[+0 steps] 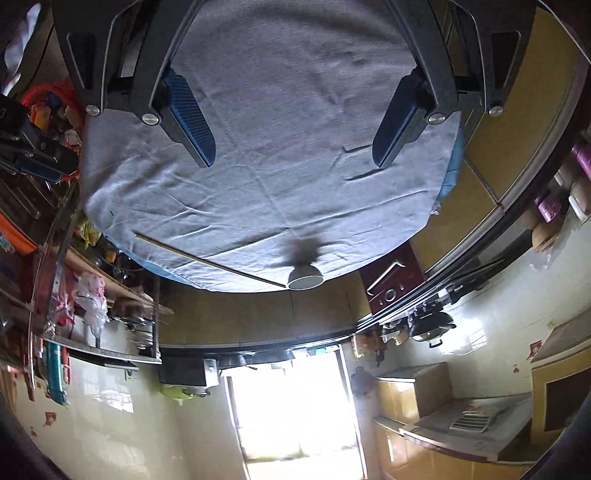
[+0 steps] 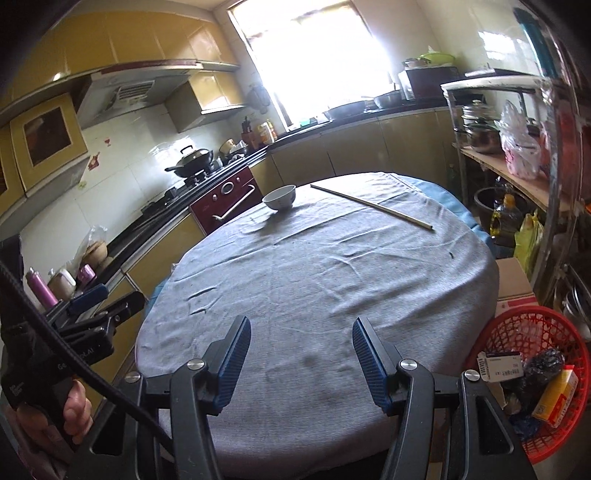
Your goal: Collect trash
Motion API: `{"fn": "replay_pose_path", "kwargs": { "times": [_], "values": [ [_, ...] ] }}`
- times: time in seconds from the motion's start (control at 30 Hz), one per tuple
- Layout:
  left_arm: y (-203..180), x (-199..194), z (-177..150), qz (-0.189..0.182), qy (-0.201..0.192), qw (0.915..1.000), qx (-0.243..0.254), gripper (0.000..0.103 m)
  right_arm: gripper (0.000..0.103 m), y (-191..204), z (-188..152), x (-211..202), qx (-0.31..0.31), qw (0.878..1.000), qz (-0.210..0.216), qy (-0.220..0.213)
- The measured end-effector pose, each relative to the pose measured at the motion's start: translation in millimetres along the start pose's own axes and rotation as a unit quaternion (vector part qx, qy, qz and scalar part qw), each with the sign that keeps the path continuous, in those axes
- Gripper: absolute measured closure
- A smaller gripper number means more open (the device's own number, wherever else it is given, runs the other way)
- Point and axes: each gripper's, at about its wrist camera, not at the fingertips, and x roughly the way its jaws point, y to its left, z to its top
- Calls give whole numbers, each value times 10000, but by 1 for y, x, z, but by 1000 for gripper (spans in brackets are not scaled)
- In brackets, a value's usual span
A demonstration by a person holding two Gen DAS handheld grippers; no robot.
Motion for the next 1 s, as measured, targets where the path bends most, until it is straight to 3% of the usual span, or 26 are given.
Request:
{"fn": "replay_pose_path", "kwargs": {
  "times": [0.17,0.3,0.63,1.0],
  "values": [
    [24,-4,-5,200,-80,9996,-175,15,42,29,2,3,-288,9996,36,2],
    [41,-6,-9,374,-180,9988,-268,9,42,52,1,6,-515,9987,58,21],
    [65,-10,-17,624,-283,9969,-386,8,42,99,-14,18,-976,9950,130,172],
    [75,-7,-22,656,-122,9961,-573,8,41,110,-27,29,-1060,9937,94,362]
  ]
}}
